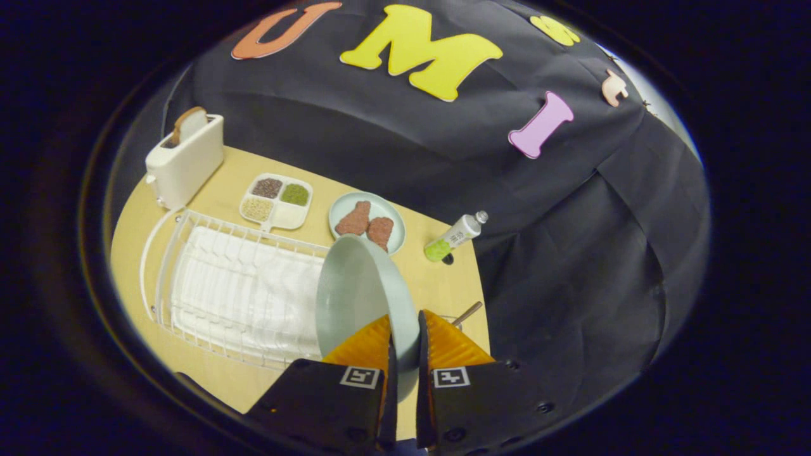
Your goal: Take the plate from the dish rack, then take the spoon from the basket and place it into the plate.
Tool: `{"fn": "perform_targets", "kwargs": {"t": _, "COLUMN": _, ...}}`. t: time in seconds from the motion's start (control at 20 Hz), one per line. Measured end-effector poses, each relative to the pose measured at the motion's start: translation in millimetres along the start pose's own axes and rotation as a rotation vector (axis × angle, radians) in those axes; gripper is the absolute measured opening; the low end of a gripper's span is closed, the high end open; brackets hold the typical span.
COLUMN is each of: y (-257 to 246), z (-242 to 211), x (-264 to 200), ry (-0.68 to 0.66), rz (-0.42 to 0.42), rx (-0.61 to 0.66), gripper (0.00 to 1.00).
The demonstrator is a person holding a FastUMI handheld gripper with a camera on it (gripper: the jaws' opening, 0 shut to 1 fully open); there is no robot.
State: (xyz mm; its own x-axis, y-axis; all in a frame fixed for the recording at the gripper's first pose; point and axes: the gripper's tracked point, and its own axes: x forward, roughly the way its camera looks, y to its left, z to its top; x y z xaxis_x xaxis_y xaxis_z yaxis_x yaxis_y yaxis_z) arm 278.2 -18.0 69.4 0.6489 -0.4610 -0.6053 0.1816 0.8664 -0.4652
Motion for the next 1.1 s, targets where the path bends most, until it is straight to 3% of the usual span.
{"fn": "perform_targets", "kwargs": {"t": 0.45, "y": 53.3, "z": -104.5, "x": -38.1, "ry": -0.078, "rz": 0.364, "rx": 0.083, "gripper": 0.17}}
{"fn": "perform_targets", "kwargs": {"t": 0.95, "y": 88.0, "z": -237.5, "x": -1.7, "ry": 0.071, "rz": 0.714, "rx": 0.314, "gripper": 0.17}}
{"fn": "perform_targets", "kwargs": {"t": 1.1, "y": 85.8, "z": -267.6, "x": 24.1, "ry": 0.117, "rz": 0.723, "rx": 0.351, "gripper": 0.17}}
